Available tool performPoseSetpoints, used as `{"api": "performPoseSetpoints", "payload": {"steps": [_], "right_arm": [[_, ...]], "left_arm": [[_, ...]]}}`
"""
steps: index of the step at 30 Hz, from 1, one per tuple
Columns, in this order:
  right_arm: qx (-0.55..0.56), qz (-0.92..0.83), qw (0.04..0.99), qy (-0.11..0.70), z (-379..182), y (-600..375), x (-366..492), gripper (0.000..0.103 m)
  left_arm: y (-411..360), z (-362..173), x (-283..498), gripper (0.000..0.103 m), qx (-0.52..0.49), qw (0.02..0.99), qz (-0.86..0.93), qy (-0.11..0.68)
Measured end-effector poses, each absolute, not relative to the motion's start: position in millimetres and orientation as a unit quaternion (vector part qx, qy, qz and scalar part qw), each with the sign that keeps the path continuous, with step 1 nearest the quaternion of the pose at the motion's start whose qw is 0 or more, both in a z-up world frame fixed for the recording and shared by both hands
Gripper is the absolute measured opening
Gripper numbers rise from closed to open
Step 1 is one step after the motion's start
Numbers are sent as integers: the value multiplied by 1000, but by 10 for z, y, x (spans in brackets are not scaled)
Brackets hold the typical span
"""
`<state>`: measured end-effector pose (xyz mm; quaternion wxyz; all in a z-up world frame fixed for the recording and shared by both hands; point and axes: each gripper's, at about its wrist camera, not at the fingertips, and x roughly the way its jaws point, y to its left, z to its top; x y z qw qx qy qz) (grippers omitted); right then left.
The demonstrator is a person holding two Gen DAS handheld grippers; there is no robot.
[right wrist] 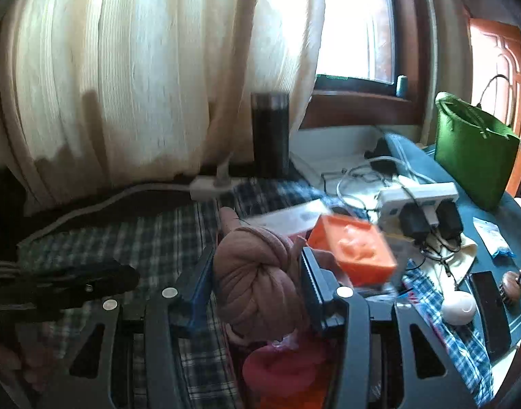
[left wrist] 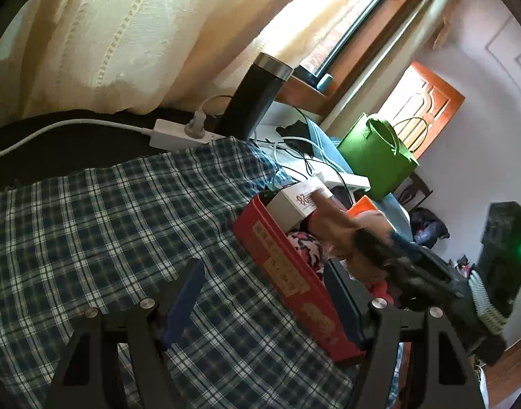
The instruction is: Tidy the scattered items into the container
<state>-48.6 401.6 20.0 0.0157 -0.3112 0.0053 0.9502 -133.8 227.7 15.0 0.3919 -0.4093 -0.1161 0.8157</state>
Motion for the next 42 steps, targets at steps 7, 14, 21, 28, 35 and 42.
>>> {"api": "performPoseSetpoints", "payload": {"steps": [7, 14, 21, 28, 35, 42], "right_arm": [[-342, 938, 46, -27, -46, 3957, -680, 52], [-340, 940, 29, -4, -21, 4035, -688, 60], [-289, 956, -17, 47, 285, 4185, -361, 83], [-264, 958, -7, 113, 494, 4601, 192, 93], [-315, 939, 15, 135, 271, 4887, 737, 103], [-365, 927, -1, 89, -42, 4711, 1052, 103]], "left_arm": [[2279, 89, -1340, 74, -415, 389, 814, -116], [2261, 132, -1314, 74, -415, 390, 814, -117], [2271, 194, -1274, 81, -418, 373, 821, -107], [2306, 254, -1120, 102, -427, 330, 838, -78], [2577, 278, -671, 102, -436, 305, 847, 2], [2860, 186, -156, 102, -456, 302, 836, 54]]}}
